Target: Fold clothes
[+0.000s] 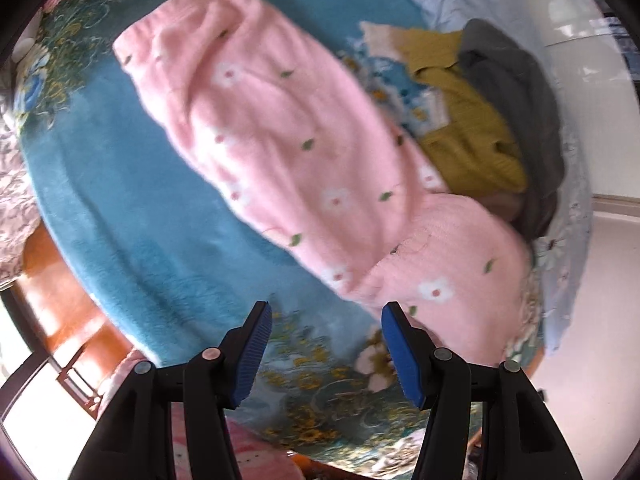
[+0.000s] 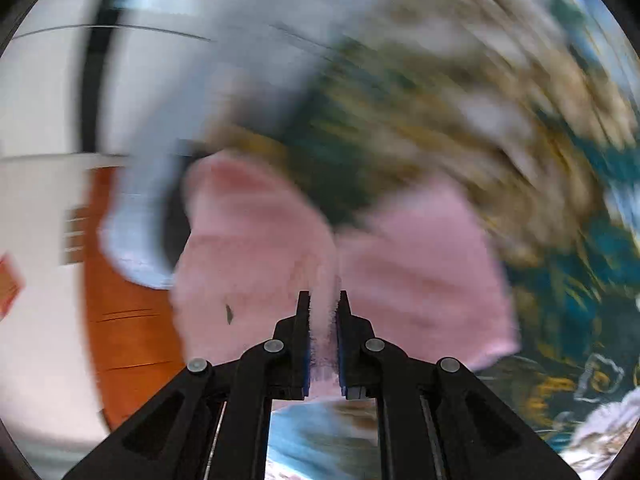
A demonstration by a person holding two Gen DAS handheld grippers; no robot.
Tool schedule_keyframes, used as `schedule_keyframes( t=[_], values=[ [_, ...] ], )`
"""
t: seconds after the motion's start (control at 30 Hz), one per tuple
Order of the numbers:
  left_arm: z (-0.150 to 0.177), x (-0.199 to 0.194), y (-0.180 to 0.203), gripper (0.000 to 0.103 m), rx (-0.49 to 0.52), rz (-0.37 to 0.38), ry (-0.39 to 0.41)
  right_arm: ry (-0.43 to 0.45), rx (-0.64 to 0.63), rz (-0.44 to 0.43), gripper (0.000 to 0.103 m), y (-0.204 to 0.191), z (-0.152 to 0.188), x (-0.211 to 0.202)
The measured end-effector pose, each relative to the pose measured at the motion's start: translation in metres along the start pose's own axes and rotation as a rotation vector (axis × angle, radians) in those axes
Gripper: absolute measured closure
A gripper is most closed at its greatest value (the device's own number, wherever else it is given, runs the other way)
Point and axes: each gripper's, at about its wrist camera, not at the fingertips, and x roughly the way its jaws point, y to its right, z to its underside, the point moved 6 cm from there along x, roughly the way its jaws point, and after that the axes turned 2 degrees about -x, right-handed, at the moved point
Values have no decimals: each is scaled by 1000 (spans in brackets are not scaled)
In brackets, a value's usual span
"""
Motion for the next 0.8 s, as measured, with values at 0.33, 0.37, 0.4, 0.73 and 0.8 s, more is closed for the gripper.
schedule_keyframes(
  t=[0.33, 0.37, 0.4, 0.73, 0.8],
  values=[
    [2, 11, 20, 42, 32, -34, -19, 46, -20, 78, 92, 49, 20, 9],
    [2, 11, 25, 42, 41, -32, -20, 20, -34, 99, 89, 50, 21, 13],
    [2, 11, 30, 42, 50, -29, -19, -7, -49, 132, 88, 51, 20, 17],
    [6, 11, 38, 42, 64, -56, -10, 37, -173, 175, 52, 38, -37, 16],
    [8, 12, 36, 42, 58, -63, -10, 23, -175, 172, 51, 38, -50, 26]
  ],
)
